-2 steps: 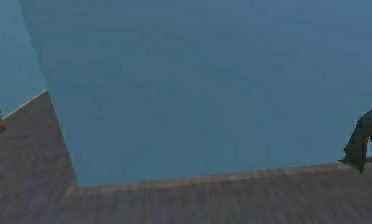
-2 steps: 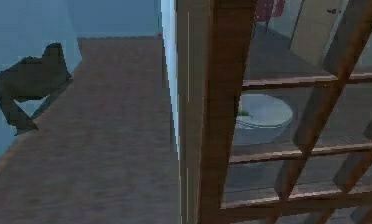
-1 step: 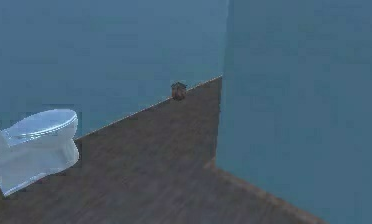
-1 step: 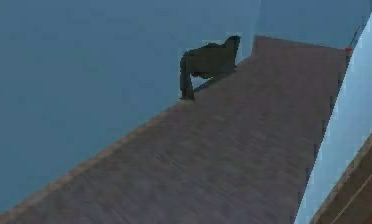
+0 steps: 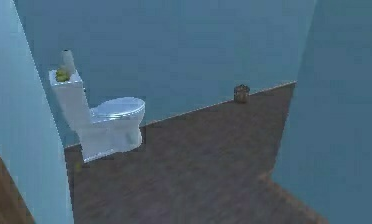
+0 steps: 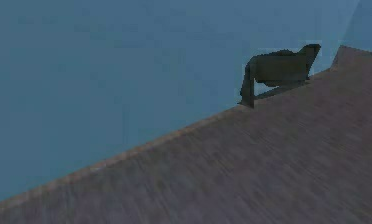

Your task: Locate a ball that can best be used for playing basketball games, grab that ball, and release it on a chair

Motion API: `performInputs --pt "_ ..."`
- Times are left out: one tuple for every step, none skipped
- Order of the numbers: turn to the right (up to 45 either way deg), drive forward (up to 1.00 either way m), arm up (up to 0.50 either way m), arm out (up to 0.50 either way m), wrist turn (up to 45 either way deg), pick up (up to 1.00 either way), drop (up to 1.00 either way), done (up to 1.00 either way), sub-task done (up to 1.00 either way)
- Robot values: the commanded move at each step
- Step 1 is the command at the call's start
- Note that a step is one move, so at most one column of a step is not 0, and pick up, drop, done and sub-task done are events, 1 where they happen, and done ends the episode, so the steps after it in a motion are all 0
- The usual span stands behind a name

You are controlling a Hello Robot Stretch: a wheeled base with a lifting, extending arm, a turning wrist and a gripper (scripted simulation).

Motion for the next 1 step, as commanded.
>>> performInputs --pt "0.0 0.2 0.0 0.0 0.0 0.0 0.0 0.0 0.0"
